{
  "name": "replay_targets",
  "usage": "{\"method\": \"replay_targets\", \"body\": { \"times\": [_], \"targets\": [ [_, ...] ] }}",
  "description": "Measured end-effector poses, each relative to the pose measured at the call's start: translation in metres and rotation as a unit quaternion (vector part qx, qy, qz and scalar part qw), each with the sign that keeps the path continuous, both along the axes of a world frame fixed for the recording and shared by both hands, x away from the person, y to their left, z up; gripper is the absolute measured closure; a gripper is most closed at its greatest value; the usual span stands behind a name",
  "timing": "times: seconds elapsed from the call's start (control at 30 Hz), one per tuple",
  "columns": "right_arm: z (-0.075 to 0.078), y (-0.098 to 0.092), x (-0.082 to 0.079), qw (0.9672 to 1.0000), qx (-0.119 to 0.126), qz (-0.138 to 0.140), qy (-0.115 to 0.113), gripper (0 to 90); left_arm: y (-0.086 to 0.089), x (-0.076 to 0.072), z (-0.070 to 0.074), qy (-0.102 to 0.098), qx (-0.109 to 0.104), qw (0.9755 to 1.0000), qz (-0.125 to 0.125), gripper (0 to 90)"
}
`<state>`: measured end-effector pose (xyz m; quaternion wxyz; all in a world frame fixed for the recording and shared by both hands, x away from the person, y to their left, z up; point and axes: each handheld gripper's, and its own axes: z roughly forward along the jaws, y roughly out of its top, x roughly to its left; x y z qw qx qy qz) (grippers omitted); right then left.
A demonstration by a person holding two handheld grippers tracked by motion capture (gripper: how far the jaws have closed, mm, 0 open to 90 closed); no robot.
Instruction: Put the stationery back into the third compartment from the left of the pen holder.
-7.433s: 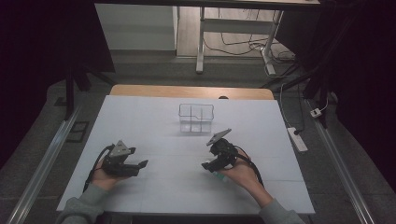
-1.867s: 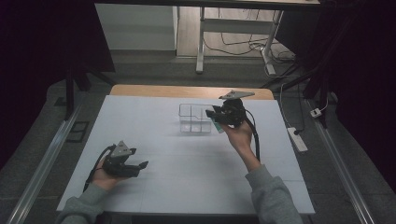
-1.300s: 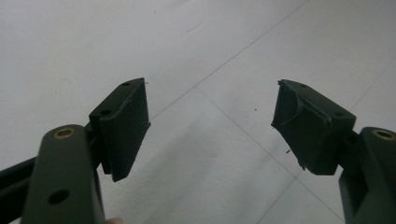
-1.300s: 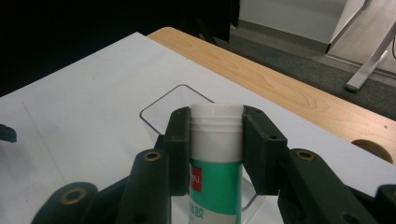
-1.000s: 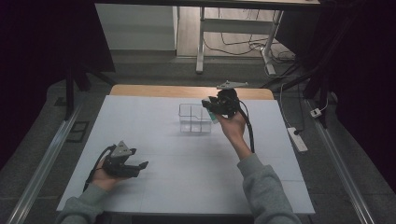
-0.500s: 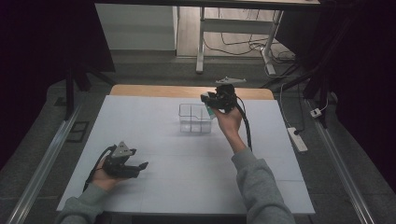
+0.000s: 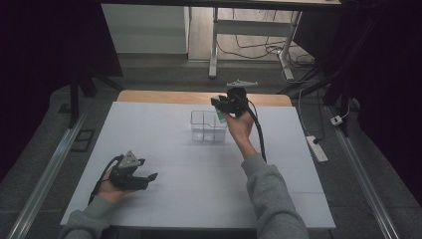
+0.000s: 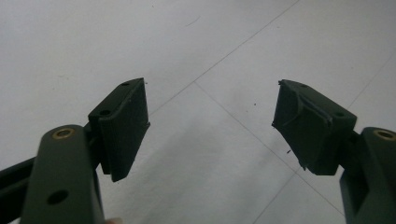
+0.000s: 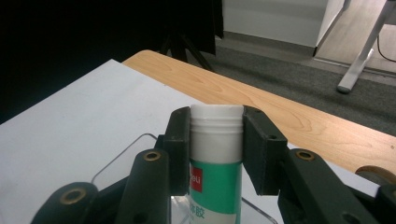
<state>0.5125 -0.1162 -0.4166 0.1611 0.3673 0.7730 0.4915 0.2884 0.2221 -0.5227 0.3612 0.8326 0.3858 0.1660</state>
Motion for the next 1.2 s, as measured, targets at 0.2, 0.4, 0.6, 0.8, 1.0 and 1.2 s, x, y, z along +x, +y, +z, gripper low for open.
{"method": "replay_targets", "body": {
  "times": [0.2, 0.4, 0.6, 0.8, 1.0, 1.2],
  "targets": [
    [-0.007, -0.001, 0.004, 0.9999, 0.005, -0.010, 0.004, 50.1, 0.000, 0.000, 0.000, 0.001, -0.001, 1.0000, 0.000, 25.8],
    [-0.005, -0.005, -0.002, 0.9999, 0.001, -0.001, 0.013, 48.6, 0.000, 0.000, 0.000, 0.001, 0.002, 1.0000, -0.001, 25.8],
    [-0.007, -0.012, -0.010, 0.9996, -0.005, 0.015, 0.023, 48.2, 0.000, 0.000, 0.000, 0.000, 0.002, 1.0000, 0.000, 25.8],
    [-0.007, -0.019, -0.018, 0.9991, -0.006, 0.032, 0.027, 46.1, -0.001, 0.000, 0.000, 0.001, 0.003, 1.0000, 0.000, 25.7],
    [-0.007, -0.024, -0.030, 0.9984, -0.015, 0.048, 0.026, 44.0, -0.001, 0.000, 0.000, 0.001, 0.003, 1.0000, 0.000, 25.7],
    [-0.007, -0.038, -0.047, 0.9976, -0.021, 0.059, 0.029, 42.1, -0.001, 0.000, 0.000, 0.001, 0.003, 1.0000, 0.002, 25.6]
  ]
}}
